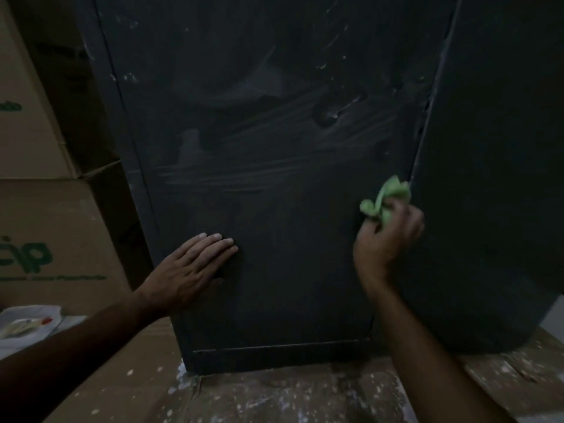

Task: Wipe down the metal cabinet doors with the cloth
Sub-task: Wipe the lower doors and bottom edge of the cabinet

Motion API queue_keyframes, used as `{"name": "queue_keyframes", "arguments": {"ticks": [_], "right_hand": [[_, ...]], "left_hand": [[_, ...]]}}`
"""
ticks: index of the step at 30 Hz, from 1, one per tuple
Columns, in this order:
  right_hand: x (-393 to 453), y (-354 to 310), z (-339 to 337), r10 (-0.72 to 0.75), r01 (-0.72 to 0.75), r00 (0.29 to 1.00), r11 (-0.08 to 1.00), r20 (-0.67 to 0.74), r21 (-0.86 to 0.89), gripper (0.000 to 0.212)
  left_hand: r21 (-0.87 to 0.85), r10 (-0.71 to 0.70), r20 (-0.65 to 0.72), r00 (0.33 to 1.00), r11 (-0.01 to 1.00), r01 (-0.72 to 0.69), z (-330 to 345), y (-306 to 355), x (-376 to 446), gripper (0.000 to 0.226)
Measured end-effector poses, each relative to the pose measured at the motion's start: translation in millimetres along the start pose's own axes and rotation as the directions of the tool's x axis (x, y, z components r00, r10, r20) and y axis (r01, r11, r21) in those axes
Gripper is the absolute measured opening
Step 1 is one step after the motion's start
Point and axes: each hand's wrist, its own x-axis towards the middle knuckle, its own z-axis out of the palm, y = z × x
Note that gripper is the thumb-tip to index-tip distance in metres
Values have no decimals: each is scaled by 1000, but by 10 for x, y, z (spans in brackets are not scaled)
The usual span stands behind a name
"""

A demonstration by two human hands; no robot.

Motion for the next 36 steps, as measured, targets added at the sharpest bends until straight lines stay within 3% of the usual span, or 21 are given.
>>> {"name": "queue_keyframes", "arguments": {"ticks": [2,4,6,8,9,11,13,16,17,19,21,22,23,26,27,29,31,33,34,35,36], "right_hand": [[98,-540,176,-83,84,996,996,-25,37,47],[-216,-908,317,-364,356,925,930,109,85,51],[-753,-839,347,-693,665,643,716,327,212,40],[-1018,-484,221,-762,750,440,603,476,273,23],[-1008,-320,144,-711,716,478,656,516,240,16],[-800,-192,58,-502,527,725,845,472,89,23],[-410,-449,99,-259,261,933,965,250,26,25],[-101,-1167,320,-249,241,967,961,49,133,40],[-208,-1307,383,-399,382,913,908,81,171,42],[-665,-1266,468,-738,676,620,675,265,297,33],[-995,-881,377,-849,795,278,466,450,389,22],[-1013,-665,297,-834,800,245,462,494,383,18],[-951,-498,231,-803,776,335,532,493,338,15],[-522,-486,128,-511,504,801,857,313,110,15],[-357,-648,163,-394,383,890,919,230,91,20],[-201,-1078,295,-351,329,925,932,144,154,33],[-336,-1339,446,-628,573,748,774,215,268,34],[-624,-1185,492,-899,820,233,387,370,423,24],[-679,-978,446,-907,855,-5,214,421,472,19],[-615,-735,374,-885,863,-120,130,449,488,15],[-445,-505,295,-888,873,-119,120,445,473,12]], "left_hand": [[-3,-1,12,1000,1000,1,-17,9,-2,73],[-18,-7,-8,1000,1000,7,-45,13,22,68],[-20,-1,-69,998,1000,0,-77,18,38,51],[-8,3,-86,996,1000,-4,-93,13,21,43],[-8,1,-77,997,1000,-2,-99,11,12,42],[-13,-11,-66,998,1000,11,-113,0,11,44],[-22,-43,-86,995,999,42,-145,-21,42,42],[-63,-123,-162,979,991,114,-209,-25,98,40],[-76,-145,-196,970,988,133,-228,-22,96,40],[-86,-150,-256,955,987,132,-250,-17,79,37],[-81,-121,-257,959,991,103,-243,-17,37,37],[-77,-111,-245,963,993,95,-236,-12,19,38],[-74,-113,-229,967,992,99,-225,-16,4,39],[-79,-161,-196,967,986,148,-219,-52,0,44],[-84,-177,-187,966,983,164,-220,-78,6,44],[-96,-193,-152,969,979,180,-228,-135,14,44],[-112,-187,-124,974,978,174,-254,-160,-4,48],[-127,-172,-113,979,979,158,-281,-155,-26,51],[-121,-159,-109,981,982,146,-289,-150,-34,51],[-110,-147,-109,983,985,135,-289,-151,-38,51],[-96,-138,-113,984,987,127,-284,-159,-35,50]]}}
